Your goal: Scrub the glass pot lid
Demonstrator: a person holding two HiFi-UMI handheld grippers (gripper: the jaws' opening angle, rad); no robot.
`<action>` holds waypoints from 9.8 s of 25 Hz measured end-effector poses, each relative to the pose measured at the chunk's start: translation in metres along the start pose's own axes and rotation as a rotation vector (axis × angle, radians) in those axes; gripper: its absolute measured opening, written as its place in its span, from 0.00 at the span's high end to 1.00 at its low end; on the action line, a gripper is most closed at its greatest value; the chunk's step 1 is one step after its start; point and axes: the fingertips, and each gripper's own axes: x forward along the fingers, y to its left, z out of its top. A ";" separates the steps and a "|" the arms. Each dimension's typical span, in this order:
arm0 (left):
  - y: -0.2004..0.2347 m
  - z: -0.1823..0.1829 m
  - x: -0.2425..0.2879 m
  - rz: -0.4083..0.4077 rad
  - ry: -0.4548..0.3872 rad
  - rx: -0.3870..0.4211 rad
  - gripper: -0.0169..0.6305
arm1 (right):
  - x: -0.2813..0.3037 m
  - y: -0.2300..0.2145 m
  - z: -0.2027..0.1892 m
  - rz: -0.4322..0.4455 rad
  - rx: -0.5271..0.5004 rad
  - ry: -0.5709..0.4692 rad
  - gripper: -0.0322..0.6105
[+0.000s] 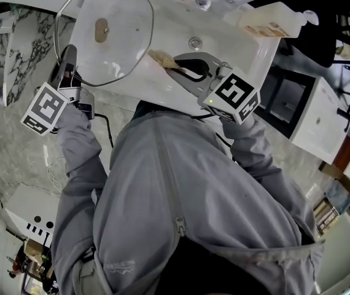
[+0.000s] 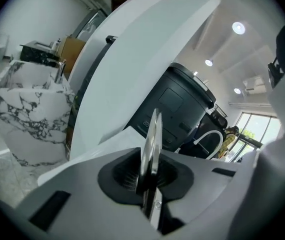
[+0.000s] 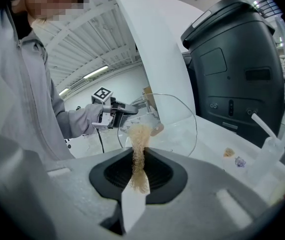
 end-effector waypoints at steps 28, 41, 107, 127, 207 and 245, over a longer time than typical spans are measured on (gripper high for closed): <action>-0.064 0.038 0.024 0.310 -0.063 1.156 0.95 | 0.003 -0.010 0.014 -0.046 0.001 -0.033 0.88; -0.114 -0.051 0.049 0.099 -0.062 1.584 0.95 | -0.023 -0.040 -0.003 -0.192 0.091 -0.033 0.88; 0.038 -0.129 0.003 -0.079 0.354 0.686 0.52 | 0.044 -0.004 -0.050 -0.010 -0.072 0.304 0.88; 0.079 -0.087 -0.006 -0.006 0.292 0.551 0.96 | 0.234 -0.036 0.030 -0.040 -0.660 0.546 0.88; 0.082 -0.158 0.017 0.114 0.572 0.662 0.96 | 0.239 -0.179 -0.031 -0.013 -0.861 0.810 0.88; 0.086 -0.161 0.018 0.172 0.566 0.709 0.96 | 0.130 -0.034 -0.081 0.237 -0.790 0.858 0.88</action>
